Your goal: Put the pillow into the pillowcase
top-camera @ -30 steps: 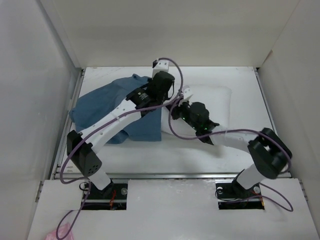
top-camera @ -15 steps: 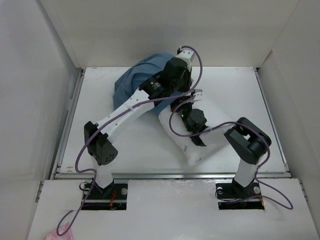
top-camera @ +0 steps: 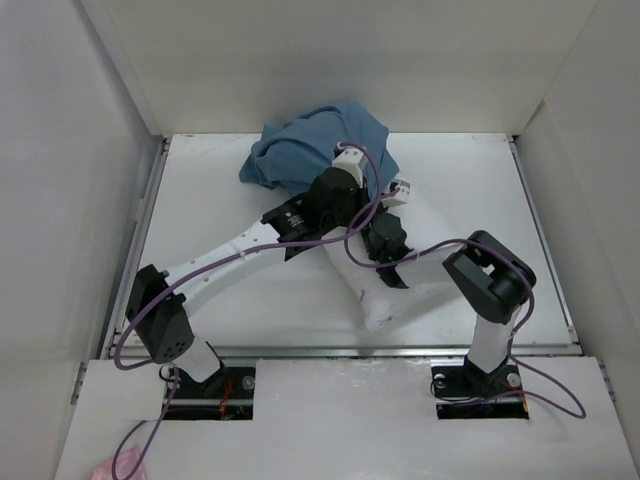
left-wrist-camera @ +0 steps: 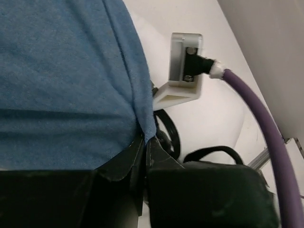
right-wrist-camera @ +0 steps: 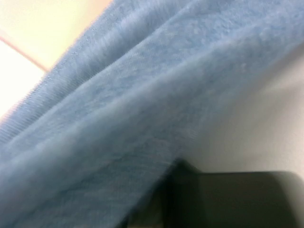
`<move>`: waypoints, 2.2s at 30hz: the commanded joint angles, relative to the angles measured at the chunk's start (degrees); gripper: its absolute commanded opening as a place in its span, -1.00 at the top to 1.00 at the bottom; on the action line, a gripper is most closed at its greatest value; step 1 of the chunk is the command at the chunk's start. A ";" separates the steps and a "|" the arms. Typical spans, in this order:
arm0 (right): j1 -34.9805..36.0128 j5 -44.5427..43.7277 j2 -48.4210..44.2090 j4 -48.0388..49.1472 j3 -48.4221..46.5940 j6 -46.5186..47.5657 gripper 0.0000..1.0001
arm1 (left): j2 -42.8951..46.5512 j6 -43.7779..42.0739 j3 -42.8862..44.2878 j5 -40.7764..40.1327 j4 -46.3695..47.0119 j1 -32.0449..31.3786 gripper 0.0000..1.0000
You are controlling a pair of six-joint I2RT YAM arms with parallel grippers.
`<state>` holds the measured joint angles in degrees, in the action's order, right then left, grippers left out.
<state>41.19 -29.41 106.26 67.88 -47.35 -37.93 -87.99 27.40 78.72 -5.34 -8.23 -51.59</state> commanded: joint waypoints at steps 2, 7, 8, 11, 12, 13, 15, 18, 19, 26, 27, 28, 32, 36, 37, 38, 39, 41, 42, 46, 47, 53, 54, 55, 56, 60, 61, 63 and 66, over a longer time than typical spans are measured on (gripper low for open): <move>-2.78 2.59 -7.28 -11.24 1.30 -3.11 0.05 | -3.32 2.22 1.86 5.44 -6.44 1.22 1.00; -2.78 6.82 -17.56 -37.42 -2.02 -2.50 -0.70 | -6.84 -0.14 9.16 4.64 -7.59 7.37 0.13; -2.78 6.82 -20.80 -45.47 -2.56 -2.50 -0.73 | -6.85 -0.15 9.69 3.60 -7.59 7.91 -0.02; -2.78 3.76 -25.90 -62.77 -7.21 -0.92 -0.95 | -3.69 -0.94 9.10 2.36 -7.07 9.14 -0.69; -2.78 2.35 -26.80 -67.04 -8.88 0.39 -0.98 | -2.73 -0.94 8.48 0.96 -7.06 9.75 -0.86; -2.78 0.34 -27.33 -71.17 -12.12 1.27 -0.98 | -1.76 -0.94 7.86 0.95 -6.45 9.76 -0.99; -2.78 -1.87 -28.47 -82.48 -14.60 1.81 -1.00 | 1.23 -0.94 5.75 0.33 -6.45 10.89 -1.00; -2.78 -3.46 -29.08 -92.88 -16.71 1.81 -1.00 | 5.53 -0.42 1.54 -0.28 -5.92 10.90 -1.00; -2.78 -4.51 -29.09 -95.45 -16.72 0.50 -1.00 | 6.76 0.19 0.05 -0.98 -5.92 10.90 -1.00; -2.78 -12.69 -32.86 -114.09 -17.77 -5.30 -1.00 | 13.10 4.85 -12.26 -4.41 -2.85 10.90 -1.00; -2.78 -13.47 -33.48 -115.50 -18.38 -5.31 -1.00 | 13.10 5.47 -13.23 -3.54 -1.98 10.90 -1.00; -2.78 -14.09 -34.53 -117.08 -19.09 -5.83 -1.00 | 11.19 6.00 -13.76 -3.53 -1.44 10.90 -1.00; -2.78 -18.04 -35.59 -127.01 -21.38 -9.25 -1.00 | 6.43 7.75 -13.77 -3.53 -1.44 10.90 -1.00; -2.78 -23.41 -34.28 -136.75 -22.43 -16.71 -1.00 | 2.57 7.24 -13.77 -2.92 2.07 10.90 -1.00; -2.78 -23.41 -33.67 -137.48 -22.43 -17.69 -1.00 | 1.42 7.23 -12.98 -2.92 2.08 10.90 -1.00; -2.78 -24.28 -33.14 -138.18 -23.22 -19.27 -1.00 | -1.37 7.23 -12.37 -3.53 2.08 10.90 -0.95; -2.78 -24.29 -32.52 -137.15 -23.22 -18.41 -1.00 | -3.05 7.23 -10.71 -3.53 2.60 10.90 -0.84; -2.78 -21.94 -32.52 -134.95 -23.22 -15.87 -1.00 | -6.65 7.23 -8.50 -5.03 2.60 12.13 -0.49; -2.78 -21.92 -32.00 -133.63 -23.22 -13.77 -1.00 | -10.68 7.23 -5.62 -5.55 2.60 13.17 -0.31; -2.78 -23.93 -31.37 -136.23 -23.22 -16.27 -1.00 | -20.45 7.23 4.67 -6.08 -0.99 16.78 0.36; -2.78 -24.90 -31.37 -136.95 -23.22 -17.34 -1.00 | -21.78 7.23 6.34 -6.69 -1.70 17.40 0.40; -3.31 -25.01 -35.14 -124.55 -19.63 -13.52 -1.00 | -25.39 3.28 13.29 -2.92 0.40 23.73 0.42; -3.31 -22.47 -35.85 -119.87 -18.84 -1.91 -1.00 | -25.92 2.75 14.26 -2.40 0.41 24.25 0.42; -3.31 -15.23 -36.64 -115.38 -17.35 4.21 -1.00 | -25.92 1.97 15.23 -2.39 0.41 24.26 0.38; -3.31 -11.15 -38.48 -111.51 -16.55 9.06 -1.00 | -25.92 0.04 16.63 -2.39 0.41 25.04 0.28; -3.31 8.28 -43.66 -95.08 -13.21 26.91 -1.00 | -22.68 -3.74 17.35 -5.20 1.02 26.10 -0.06; -3.31 11.01 -44.55 -93.38 -13.20 28.51 -1.00 | -21.89 -4.36 17.35 -5.20 1.02 26.80 -0.25; -2.78 16.21 -45.87 -91.09 -12.32 31.07 -1.00 | -19.61 -4.89 17.35 -5.82 1.02 28.38 -0.60; -1.56 18.07 -45.09 -89.76 -12.32 35.55 -1.00 | -16.27 -6.74 15.86 -5.82 1.02 29.53 -1.00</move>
<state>38.41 -19.62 61.25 -30.50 -59.79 -11.68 -112.49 24.14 94.00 -8.91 -8.29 -23.53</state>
